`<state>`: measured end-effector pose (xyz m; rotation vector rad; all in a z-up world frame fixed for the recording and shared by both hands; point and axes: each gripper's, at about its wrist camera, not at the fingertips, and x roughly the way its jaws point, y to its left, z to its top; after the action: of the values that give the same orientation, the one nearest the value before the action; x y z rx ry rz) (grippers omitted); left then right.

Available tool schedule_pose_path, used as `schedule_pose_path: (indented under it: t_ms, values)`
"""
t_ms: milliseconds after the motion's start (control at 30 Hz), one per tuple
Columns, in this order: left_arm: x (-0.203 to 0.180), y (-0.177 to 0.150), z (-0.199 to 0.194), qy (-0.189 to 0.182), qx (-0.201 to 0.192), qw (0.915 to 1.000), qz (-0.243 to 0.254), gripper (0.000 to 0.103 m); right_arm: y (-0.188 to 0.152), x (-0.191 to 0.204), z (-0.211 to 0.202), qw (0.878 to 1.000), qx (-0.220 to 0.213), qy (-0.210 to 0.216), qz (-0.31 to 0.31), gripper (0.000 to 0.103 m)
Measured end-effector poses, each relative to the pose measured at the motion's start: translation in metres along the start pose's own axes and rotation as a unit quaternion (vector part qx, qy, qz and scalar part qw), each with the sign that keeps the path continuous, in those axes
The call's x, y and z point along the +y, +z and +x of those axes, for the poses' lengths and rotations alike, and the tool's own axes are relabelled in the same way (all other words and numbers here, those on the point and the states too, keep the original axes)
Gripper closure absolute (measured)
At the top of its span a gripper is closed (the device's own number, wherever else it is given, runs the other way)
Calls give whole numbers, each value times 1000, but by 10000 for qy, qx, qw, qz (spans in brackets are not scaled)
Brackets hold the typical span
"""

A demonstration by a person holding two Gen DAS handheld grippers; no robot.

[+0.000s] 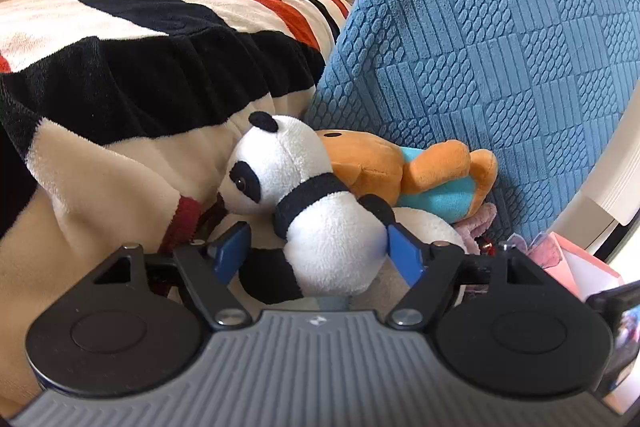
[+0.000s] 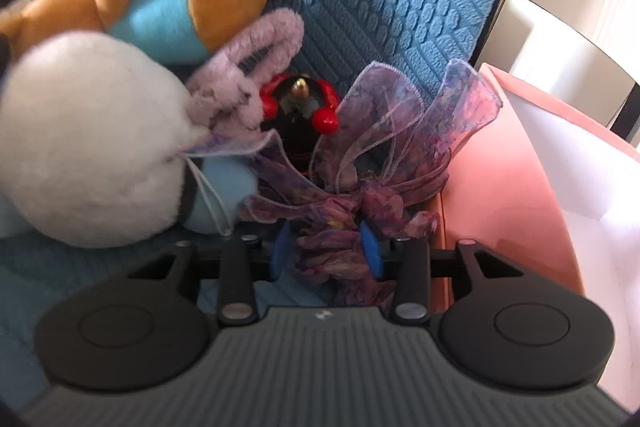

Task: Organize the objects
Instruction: 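Close the left gripper on the small panda while the right gripper grasps the ribbon bow, then lift the panda with the left gripper while the right gripper lifts the ribbon toward the box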

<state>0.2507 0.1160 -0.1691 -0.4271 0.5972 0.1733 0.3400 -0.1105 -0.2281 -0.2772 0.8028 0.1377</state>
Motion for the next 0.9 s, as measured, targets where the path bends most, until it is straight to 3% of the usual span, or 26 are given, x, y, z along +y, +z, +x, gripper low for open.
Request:
schedule_pose_path:
  t_ms: [67, 133, 333, 600, 900]
  values:
    - [0, 0, -1, -27, -11, 10000, 5, 29, -1, 1, 9, 9999, 100, -94, -55, 67]
    - [0, -1, -3, -157, -25, 9999, -13, 38, -4, -1, 19, 9995, 295, -108, 12, 72]
    - [4, -1, -9, -298, 2, 9994, -197, 41, -7, -5, 18, 9994, 317, -74, 129, 91]
    - [1, -9, -34, -568, 143, 9975, -393, 42, -21, -12, -22, 9978, 252, 447, 414, 93]
    - [-22, -25, -72, -1018, 430, 9939, -13, 42, -48, -12, -91, 9922, 92, 1127, 516, 93]
